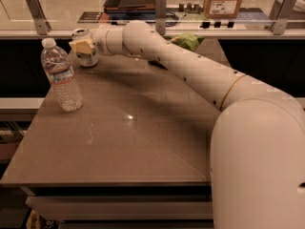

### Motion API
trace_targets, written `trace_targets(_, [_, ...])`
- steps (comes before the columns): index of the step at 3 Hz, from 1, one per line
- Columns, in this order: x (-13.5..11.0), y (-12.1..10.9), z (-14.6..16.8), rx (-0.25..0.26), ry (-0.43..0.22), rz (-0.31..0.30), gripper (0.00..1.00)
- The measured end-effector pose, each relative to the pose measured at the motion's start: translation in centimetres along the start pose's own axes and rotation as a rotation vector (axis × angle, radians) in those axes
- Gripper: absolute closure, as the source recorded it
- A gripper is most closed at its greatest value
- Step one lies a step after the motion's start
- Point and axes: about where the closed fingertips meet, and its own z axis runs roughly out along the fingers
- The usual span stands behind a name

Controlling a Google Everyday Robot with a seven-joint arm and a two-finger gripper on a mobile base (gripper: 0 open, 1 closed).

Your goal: Knock 7up can over

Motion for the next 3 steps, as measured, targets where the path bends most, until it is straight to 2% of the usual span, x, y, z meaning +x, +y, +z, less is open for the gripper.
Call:
trace_targets(1, [-0.1,-0.1,-0.4,0.001,0.034,-0.009,1.0])
trace_targets(3, [-0.6,-0.7,-2.5,0.028,0.157,-0.036,1.0])
